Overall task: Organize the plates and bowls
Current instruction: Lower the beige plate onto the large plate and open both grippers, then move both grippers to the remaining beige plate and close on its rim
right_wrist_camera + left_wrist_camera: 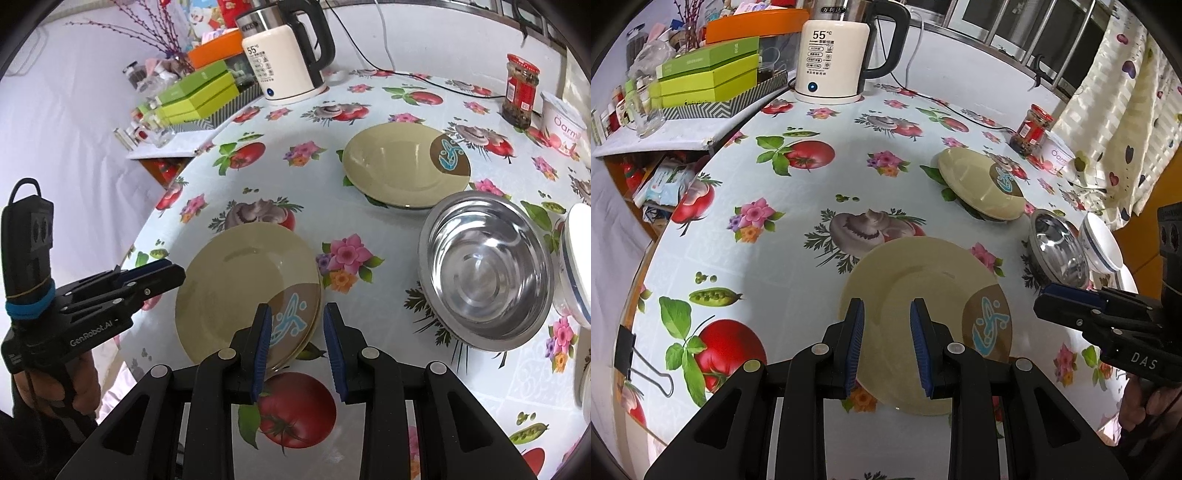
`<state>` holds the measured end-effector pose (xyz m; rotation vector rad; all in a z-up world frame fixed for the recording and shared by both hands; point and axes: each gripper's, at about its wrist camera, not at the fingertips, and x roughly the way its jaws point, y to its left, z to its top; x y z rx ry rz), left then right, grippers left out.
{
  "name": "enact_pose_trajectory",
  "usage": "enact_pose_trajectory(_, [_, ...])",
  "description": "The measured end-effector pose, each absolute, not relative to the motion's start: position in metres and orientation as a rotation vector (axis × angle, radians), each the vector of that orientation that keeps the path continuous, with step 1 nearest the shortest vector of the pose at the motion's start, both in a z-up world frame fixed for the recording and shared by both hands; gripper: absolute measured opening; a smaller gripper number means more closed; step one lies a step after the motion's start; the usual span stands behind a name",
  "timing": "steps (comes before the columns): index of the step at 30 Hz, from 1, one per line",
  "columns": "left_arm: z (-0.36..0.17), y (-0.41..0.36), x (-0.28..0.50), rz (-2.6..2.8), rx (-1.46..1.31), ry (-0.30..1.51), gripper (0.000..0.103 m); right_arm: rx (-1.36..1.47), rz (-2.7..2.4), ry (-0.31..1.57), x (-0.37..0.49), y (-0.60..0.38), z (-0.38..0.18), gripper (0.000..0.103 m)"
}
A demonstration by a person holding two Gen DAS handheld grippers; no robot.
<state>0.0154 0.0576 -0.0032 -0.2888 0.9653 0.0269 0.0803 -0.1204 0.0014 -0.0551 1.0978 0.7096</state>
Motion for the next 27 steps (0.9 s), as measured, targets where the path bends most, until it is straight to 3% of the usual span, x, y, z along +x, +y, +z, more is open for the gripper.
enact_pose_trajectory(27, [0.021, 0.030, 0.066, -0.040, -0.226, 0.929, 0.027, -0.035, 0.688, 1.014, 0.118, -0.136, 0.033, 0.038])
